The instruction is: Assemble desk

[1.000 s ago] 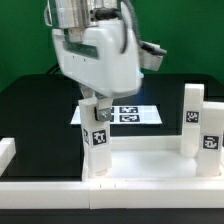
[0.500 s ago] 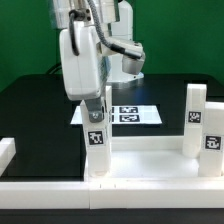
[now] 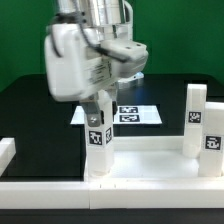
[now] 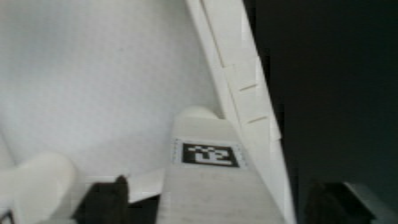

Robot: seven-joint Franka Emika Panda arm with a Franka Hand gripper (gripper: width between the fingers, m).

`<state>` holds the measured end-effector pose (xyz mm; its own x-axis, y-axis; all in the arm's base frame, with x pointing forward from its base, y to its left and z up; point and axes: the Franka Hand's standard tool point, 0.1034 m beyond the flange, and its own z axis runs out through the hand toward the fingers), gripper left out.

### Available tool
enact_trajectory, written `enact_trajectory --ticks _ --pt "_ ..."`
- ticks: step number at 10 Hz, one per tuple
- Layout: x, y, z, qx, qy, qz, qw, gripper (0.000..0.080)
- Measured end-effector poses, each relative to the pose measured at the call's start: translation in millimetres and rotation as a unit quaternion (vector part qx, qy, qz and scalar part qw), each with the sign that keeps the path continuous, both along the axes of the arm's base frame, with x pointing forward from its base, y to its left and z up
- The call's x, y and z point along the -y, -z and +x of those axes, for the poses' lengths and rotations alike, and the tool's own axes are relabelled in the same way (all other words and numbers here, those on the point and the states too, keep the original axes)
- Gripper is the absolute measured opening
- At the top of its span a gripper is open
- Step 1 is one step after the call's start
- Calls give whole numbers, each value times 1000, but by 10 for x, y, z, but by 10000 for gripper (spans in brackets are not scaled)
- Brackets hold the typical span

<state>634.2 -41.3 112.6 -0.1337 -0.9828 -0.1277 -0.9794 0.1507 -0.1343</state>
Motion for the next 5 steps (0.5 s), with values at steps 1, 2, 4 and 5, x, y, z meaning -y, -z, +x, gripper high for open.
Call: enact_trajectory --ticks 1,2,4,5 --pt "-44 12 -13 2 -83 -12 996 539" --pt "-77 23 -32 -2 -169 -19 985 630" --pt "-59 24 -21 5 -211 -27 977 643" --pt "-57 24 -21 10 -256 -33 966 649"
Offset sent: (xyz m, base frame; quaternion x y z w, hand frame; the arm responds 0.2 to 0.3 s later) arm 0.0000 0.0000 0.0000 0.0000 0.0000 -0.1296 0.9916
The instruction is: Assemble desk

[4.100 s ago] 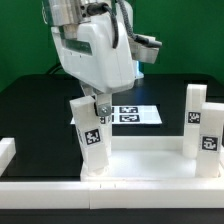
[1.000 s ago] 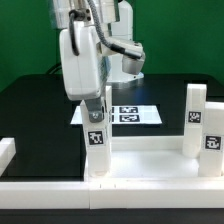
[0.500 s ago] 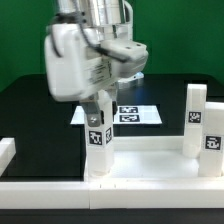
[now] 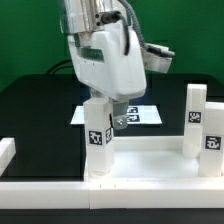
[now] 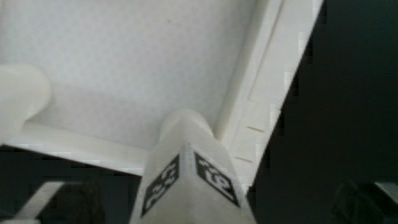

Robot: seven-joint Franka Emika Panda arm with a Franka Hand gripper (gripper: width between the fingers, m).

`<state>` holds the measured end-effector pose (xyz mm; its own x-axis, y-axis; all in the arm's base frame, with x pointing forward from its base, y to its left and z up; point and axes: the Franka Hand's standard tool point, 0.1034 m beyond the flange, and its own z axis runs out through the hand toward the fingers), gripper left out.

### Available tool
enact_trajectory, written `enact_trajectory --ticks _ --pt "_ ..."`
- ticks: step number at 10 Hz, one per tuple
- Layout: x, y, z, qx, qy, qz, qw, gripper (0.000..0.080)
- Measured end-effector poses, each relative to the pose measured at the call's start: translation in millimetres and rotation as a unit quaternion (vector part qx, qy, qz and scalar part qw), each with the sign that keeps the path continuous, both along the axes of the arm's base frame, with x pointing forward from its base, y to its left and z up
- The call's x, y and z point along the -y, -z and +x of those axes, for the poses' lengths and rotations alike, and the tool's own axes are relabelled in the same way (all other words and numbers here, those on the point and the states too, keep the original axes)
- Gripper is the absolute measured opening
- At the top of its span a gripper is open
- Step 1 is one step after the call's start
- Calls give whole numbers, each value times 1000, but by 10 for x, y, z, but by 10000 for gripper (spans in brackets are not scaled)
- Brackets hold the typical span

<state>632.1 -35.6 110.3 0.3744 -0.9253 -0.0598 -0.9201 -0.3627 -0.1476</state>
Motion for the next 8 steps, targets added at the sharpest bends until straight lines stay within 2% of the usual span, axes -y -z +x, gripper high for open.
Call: enact_trajectory --ticks 1,2,3,5,7,8 --pt "8 -1 0 5 -41 -5 999 649" --pt "68 -15 -11 5 -157 -26 987 649" --pt "134 -60 25 8 -262 -47 964 649" --pt "120 -52 24 7 -235 -44 971 649" --pt "121 -52 24 7 -234 -43 971 377" --pt "134 -50 18 2 -192 -40 981 288"
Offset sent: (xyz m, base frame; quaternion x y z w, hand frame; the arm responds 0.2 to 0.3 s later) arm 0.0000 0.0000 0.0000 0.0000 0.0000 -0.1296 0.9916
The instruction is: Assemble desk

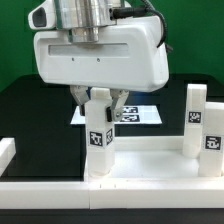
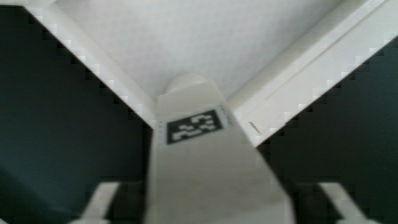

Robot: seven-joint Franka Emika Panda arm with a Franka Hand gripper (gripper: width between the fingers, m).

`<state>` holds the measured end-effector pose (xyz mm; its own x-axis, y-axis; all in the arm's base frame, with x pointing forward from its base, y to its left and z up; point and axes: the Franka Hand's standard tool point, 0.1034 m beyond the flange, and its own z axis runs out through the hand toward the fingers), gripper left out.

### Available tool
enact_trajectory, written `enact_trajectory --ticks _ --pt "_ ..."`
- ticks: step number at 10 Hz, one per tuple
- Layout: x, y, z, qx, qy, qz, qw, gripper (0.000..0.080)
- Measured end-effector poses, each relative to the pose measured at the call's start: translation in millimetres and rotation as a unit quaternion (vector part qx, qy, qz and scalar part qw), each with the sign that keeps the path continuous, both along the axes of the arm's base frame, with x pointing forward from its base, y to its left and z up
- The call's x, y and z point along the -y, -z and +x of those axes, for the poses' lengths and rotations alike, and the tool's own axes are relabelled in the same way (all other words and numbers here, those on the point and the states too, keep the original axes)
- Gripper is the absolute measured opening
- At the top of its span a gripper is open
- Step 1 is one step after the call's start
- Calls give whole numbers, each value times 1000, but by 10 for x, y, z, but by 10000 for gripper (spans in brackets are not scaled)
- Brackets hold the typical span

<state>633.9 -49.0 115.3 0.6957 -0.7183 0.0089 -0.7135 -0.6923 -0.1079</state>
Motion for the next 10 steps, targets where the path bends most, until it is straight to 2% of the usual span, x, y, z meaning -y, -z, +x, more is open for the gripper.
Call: enact_trajectory --ticks 1,2,3,4,7,8,9,10 --pt "6 4 -1 -7 80 8 997 288" --pt "9 15 -3 -12 197 24 980 288" --pt "-19 22 -23 -12 321 45 946 288" --pt "-22 24 -39 -7 350 57 935 288" --pt "-36 23 -35 -16 435 67 898 288" --pt "-44 26 -24 -20 491 78 867 288" --pt "-40 29 -2 -24 566 95 818 288" --pt "-46 29 6 -23 593 101 799 288"
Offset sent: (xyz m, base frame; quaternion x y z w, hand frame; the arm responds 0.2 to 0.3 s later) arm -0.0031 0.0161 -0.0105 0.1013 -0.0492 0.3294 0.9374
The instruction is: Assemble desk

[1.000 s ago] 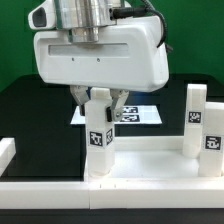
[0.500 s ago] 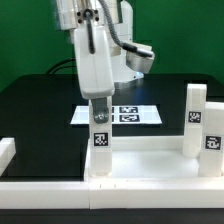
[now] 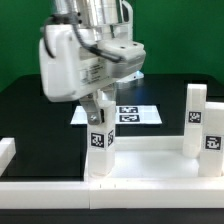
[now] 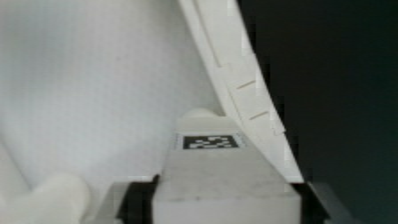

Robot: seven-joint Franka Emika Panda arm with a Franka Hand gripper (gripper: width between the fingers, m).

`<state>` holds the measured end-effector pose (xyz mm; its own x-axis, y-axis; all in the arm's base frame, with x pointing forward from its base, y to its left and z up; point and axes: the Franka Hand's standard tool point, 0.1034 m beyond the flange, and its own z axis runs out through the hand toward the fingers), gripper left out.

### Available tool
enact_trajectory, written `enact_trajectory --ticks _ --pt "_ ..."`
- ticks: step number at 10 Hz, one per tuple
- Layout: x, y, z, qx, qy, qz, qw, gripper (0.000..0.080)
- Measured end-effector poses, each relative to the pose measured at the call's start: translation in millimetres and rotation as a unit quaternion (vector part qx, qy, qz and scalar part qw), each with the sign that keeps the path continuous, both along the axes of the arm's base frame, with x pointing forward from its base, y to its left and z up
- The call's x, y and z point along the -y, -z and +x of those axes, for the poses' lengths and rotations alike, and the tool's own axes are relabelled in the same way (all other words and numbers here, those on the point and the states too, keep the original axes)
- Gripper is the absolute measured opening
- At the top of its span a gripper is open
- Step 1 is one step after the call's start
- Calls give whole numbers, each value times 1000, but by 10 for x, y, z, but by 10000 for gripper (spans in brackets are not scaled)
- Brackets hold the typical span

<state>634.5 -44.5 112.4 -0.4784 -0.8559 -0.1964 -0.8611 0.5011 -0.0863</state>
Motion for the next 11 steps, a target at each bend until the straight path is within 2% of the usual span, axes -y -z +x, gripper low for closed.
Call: enact_trajectory --ticks 2,3,4,5,6,9,11 --pt "-29 -6 -14 -3 -63 -4 998 288" --pt "-73 -39 -9 -13 -139 1 990 345" --pt "-83 -36 1 -8 -225 -2 974 345" --pt "-78 -10 -16 -5 -272 -5 962 550" --pt "-81 -12 -13 -1 -292 -9 956 618" --pt "-69 -13 -14 13 -379 -22 925 644" --pt "12 -66 29 10 -560 -83 824 649"
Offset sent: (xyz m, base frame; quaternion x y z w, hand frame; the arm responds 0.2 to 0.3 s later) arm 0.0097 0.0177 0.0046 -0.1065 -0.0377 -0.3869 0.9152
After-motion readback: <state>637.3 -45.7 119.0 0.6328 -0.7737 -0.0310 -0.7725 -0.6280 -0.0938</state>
